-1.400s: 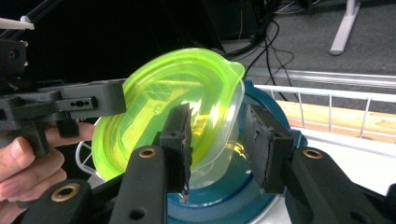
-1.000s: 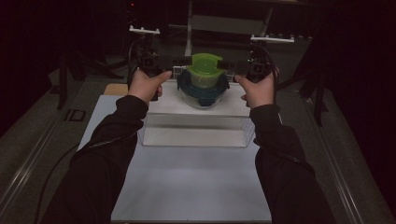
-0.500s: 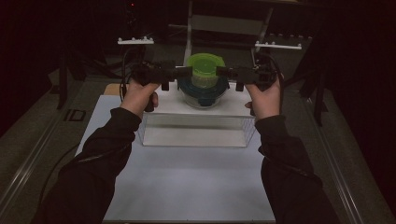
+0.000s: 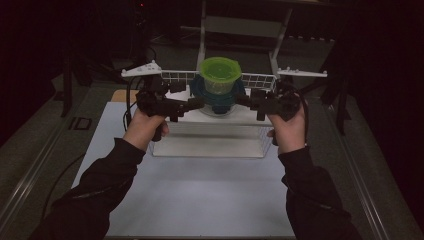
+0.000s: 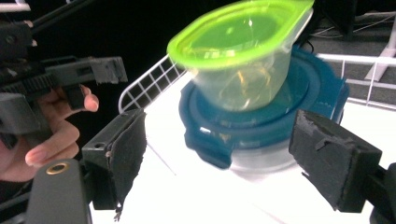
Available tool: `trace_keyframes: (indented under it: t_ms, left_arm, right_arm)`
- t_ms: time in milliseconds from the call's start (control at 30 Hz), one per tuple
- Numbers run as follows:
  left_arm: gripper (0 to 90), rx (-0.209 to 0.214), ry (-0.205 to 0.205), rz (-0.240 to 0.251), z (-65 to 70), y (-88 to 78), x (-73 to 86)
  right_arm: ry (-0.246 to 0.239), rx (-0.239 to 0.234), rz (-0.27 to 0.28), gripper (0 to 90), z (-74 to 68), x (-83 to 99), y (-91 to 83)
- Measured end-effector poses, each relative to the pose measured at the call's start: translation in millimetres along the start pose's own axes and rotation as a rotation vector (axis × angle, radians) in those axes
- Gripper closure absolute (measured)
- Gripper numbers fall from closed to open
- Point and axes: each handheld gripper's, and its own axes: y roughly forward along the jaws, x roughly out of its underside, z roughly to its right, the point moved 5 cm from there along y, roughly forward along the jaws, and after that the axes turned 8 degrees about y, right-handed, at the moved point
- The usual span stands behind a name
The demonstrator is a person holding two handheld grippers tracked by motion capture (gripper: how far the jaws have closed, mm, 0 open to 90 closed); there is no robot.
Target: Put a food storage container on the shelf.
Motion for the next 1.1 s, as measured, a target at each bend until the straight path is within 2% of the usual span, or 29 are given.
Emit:
trace_keyframes:
  t_ms: [233,333,467,667,700,800,933,1000,1100]
  left_arm:
    - [0.0,0.006,0.053,-0.044,17.0,-2.7,25.9]
    - [0.0,0.016,0.058,-0.058,24.3,-3.6,39.9]
    - [0.0,0.029,0.055,-0.083,30.5,-3.2,60.6]
    - [0.0,0.030,0.074,-0.098,40.8,-4.2,83.8]
    - [0.0,0.030,0.074,-0.098,40.8,-4.2,83.8]
    - [0.0,0.043,0.079,-0.106,48.2,-6.4,100.3]
    - [0.0,0.050,0.100,-0.128,54.6,-8.4,114.2]
    - [0.0,0.053,0.093,-0.137,57.3,-10.3,123.0]
    - [0.0,0.036,0.111,-0.144,60.0,-13.1,135.4]
  right_arm:
    - [-0.043,-0.018,-0.011,18.3,-4.7,33.6,-1.6]
    - [-0.065,-0.028,-0.010,18.2,-5.6,45.8,-3.7]
    - [-0.070,-0.050,-0.005,18.1,-4.5,62.8,-4.6]
    - [-0.068,-0.071,-0.010,18.1,1.7,91.3,-2.6]
    - [-0.068,-0.071,-0.010,18.1,1.7,91.3,-2.6]
    - [-0.088,-0.069,-0.011,18.0,8.0,113.3,-0.5]
    - [-0.073,-0.070,-0.024,18.0,14.7,129.2,1.4]
    - [-0.068,-0.071,-0.040,18.2,20.1,143.1,3.4]
    - [-0.060,-0.067,-0.057,18.5,25.2,156.9,4.5]
